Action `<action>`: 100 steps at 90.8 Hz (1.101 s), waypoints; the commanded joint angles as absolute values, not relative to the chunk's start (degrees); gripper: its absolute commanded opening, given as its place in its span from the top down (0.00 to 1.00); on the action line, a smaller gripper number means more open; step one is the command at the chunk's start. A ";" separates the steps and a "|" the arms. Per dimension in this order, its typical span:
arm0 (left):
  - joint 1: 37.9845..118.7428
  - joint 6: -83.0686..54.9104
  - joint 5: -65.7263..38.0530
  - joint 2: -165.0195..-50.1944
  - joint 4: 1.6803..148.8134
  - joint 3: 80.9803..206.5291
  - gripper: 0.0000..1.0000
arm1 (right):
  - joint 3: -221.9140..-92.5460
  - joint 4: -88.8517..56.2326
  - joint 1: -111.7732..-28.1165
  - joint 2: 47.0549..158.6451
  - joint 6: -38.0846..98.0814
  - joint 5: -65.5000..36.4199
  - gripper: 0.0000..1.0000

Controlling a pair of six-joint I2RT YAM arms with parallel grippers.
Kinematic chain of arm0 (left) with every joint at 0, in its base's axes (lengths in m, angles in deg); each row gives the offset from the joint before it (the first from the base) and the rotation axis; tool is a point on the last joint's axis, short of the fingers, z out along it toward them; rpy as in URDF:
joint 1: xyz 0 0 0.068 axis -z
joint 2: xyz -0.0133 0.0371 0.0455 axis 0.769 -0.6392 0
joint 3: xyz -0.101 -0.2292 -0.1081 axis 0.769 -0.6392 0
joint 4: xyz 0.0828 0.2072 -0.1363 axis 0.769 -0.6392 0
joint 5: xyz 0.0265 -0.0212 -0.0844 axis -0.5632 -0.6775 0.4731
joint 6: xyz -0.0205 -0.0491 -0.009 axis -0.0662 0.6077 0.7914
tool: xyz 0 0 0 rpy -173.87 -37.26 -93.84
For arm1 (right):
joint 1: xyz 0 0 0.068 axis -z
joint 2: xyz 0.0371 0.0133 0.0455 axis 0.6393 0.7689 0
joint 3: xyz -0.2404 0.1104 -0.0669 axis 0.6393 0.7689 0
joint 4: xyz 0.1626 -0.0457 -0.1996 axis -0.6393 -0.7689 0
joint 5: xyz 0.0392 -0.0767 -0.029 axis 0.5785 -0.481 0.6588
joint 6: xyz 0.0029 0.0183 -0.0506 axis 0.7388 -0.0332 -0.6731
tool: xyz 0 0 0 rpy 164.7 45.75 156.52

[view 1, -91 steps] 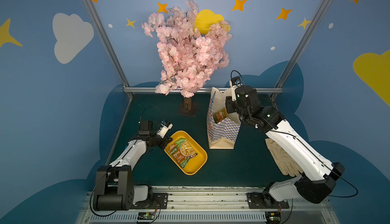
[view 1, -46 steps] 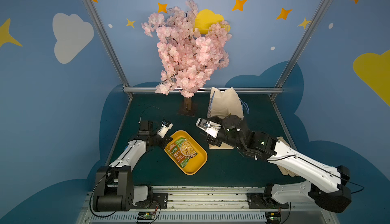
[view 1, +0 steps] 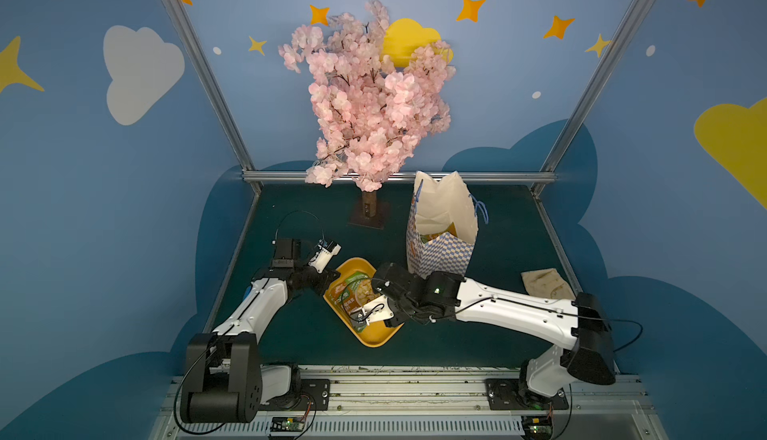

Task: Place the condiment packets inside the bag
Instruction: Pick up the condiment packet from the storage box.

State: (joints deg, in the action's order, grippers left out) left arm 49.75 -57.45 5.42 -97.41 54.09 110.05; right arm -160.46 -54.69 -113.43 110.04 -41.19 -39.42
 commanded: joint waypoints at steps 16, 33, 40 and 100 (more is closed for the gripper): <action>50.00 -57.59 7.99 -96.39 53.28 110.41 0.97 | -165.12 -61.53 -115.80 119.30 -44.59 -45.56 0.42; 50.00 -57.73 7.93 -96.08 53.23 110.29 0.97 | -165.19 -59.21 -115.36 121.64 -45.12 -44.58 0.45; 50.08 -57.83 7.99 -96.07 53.17 110.29 0.97 | -165.25 -58.45 -115.17 122.77 -45.17 -44.14 0.45; 50.08 -58.18 8.42 -96.27 52.59 110.29 0.97 | -161.71 -43.63 -114.40 129.89 -46.62 -50.00 0.53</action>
